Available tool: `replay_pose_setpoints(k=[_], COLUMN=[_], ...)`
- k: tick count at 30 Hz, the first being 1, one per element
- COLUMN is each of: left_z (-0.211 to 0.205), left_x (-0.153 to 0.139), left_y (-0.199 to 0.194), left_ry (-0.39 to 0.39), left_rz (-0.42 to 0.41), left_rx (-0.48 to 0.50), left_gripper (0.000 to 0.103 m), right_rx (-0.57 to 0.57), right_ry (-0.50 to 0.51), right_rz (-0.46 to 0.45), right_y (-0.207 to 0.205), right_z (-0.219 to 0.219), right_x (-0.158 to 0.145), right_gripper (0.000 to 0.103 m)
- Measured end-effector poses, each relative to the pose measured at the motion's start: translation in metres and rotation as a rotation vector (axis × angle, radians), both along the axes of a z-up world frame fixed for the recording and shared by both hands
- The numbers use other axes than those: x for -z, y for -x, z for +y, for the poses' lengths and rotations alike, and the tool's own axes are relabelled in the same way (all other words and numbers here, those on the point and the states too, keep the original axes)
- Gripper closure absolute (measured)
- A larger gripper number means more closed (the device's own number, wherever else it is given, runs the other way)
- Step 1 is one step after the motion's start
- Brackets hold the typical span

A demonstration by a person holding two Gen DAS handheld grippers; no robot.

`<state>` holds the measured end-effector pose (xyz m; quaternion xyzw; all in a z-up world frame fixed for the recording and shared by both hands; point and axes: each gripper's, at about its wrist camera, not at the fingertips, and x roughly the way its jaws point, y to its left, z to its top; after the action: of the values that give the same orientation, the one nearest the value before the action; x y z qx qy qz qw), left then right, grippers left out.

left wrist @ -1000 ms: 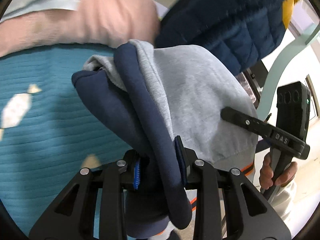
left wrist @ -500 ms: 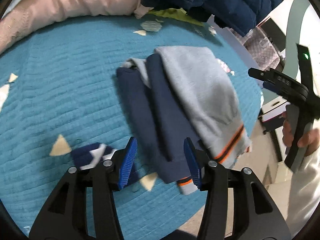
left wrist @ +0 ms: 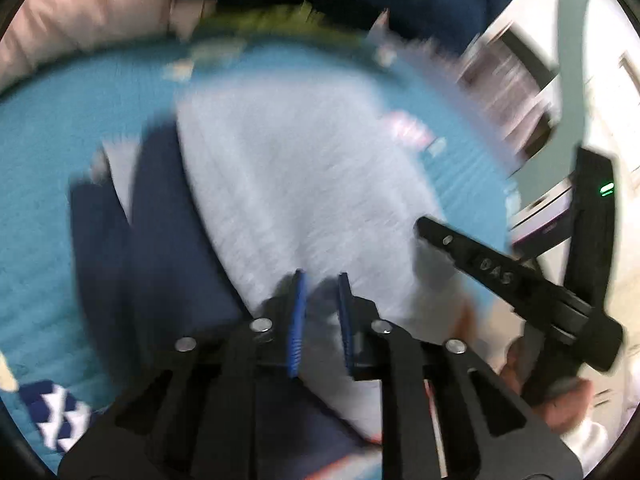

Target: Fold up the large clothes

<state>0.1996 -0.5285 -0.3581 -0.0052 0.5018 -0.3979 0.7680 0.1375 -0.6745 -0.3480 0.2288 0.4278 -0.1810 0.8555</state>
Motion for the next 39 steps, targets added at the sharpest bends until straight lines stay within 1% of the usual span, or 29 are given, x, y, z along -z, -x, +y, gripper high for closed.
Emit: replay_pose_setpoints(k=[1,2,3,4,5,6,8,9,10,13,14,16,19,21,23,25,26,27,28,29,30,31,32,33,34,35,36,38,39], left_z=[0.002,0.000,-0.001,-0.001,0.003,0.011,0.022,0.026,0.031,0.045,0.049,0.055,0.058,0.056,0.048,0.035,0.030,0.025,0.017,0.015,0.019,0.025,0.033,0.037,0.042,0.046,0.054,0.071,0.076], left_x=[0.002,-0.002,-0.006,-0.008,-0.010,-0.011,-0.011,-0.010,-0.010,-0.013,-0.016,-0.023,-0.036,-0.050,-0.059,-0.059,-0.055,-0.050,-0.035,-0.024,-0.013,-0.010,-0.012,-0.014,-0.016,-0.017,-0.018,-0.021,-0.023], left_y=[0.006,0.015,0.024,0.027,0.030,0.030,0.031,0.032,0.037,0.043,0.041,0.039,0.024,0.011,-0.001,-0.019,-0.028,-0.038,-0.055,-0.066,-0.076,-0.078,-0.075,-0.072,-0.066,-0.061,-0.058,-0.055,-0.054], left_ry=[0.010,-0.021,-0.071,-0.090,-0.092,-0.079,-0.054,-0.052,-0.055,-0.078,-0.074,-0.075,-0.059,-0.022,0.002,0.014,0.014,0.003,-0.063,-0.108,-0.108,-0.084,-0.069,-0.089,-0.123,-0.181,-0.231,-0.206,-0.208], left_rz=[-0.057,-0.138,-0.203,-0.222,-0.213,-0.171,-0.134,-0.130,-0.135,-0.162,-0.156,-0.164,-0.169,-0.200,-0.247,-0.283,-0.285,-0.279,-0.254,-0.233,-0.191,-0.180,-0.204,-0.231,-0.271,-0.317,-0.346,-0.324,-0.322], left_rx=[0.008,0.032,0.042,0.040,0.023,-0.009,-0.037,-0.041,-0.036,-0.045,-0.049,-0.056,-0.066,-0.077,-0.084,-0.102,-0.109,-0.114,-0.133,-0.145,-0.130,-0.113,-0.095,-0.086,-0.066,-0.081,-0.103,-0.104,-0.113], left_gripper=[0.088,0.088,0.087,0.087,0.087,0.087,0.087,0.087,0.087,0.086,0.086,0.086,0.086,0.086,0.077,0.065,0.063,0.063,0.063,0.063,0.067,0.068,0.068,0.068,0.067,0.062,0.057,0.056,0.055], right_rx=[0.005,0.010,0.041,0.058,0.058,0.043,0.009,-0.005,-0.011,0.022,0.029,0.019,0.008,-0.028,-0.073,-0.099,-0.104,-0.111,-0.104,-0.064,-0.045,-0.026,0.005,0.017,0.033,0.057,0.093,0.098,0.109], right_ry=[0.018,0.023,-0.029,-0.073,-0.093,-0.073,0.001,0.050,0.067,0.070,0.072,0.077,0.135,0.153,0.148,0.127,0.106,0.073,0.058,0.071,0.066,0.040,0.003,-0.018,-0.008,0.024,0.070,0.051,0.035], right_rz=[-0.029,-0.061,-0.070,-0.074,-0.075,-0.050,-0.018,-0.005,0.009,0.015,0.016,-0.034,-0.117,-0.175,-0.212,-0.222,-0.216,-0.197,-0.156,-0.083,-0.075,-0.106,-0.132,-0.143,-0.137,-0.112,-0.070,-0.080,-0.090], right_y=[0.004,0.009,0.016,0.021,0.026,0.033,0.045,0.055,0.061,0.079,0.079,0.080,0.069,0.048,0.017,-0.014,-0.027,-0.044,-0.057,-0.066,-0.067,-0.061,-0.051,-0.043,-0.037,-0.034,-0.027,-0.010,0.001], right_z=[0.004,0.005,0.001,-0.001,-0.001,0.004,0.020,0.030,0.036,0.044,0.045,0.048,0.053,0.054,0.049,0.041,0.036,0.029,0.021,0.014,0.009,0.004,-0.003,-0.006,-0.007,-0.006,-0.007,-0.009,-0.008], right_x=[0.010,0.010,0.009,0.007,0.005,0.001,-0.004,-0.006,-0.006,-0.012,-0.014,-0.028,-0.054,-0.071,-0.077,-0.074,-0.069,-0.060,-0.050,-0.037,-0.032,-0.030,-0.029,-0.030,-0.032,-0.034,-0.036,-0.041,-0.045], right_gripper=[0.093,0.094,0.094,0.094,0.095,0.095,0.095,0.095,0.094,0.095,0.091,0.091,0.089,0.089,0.089,0.089,0.089,0.090,0.091,0.094,0.095,0.095,0.095,0.095,0.091,0.082,0.077,0.076,0.072])
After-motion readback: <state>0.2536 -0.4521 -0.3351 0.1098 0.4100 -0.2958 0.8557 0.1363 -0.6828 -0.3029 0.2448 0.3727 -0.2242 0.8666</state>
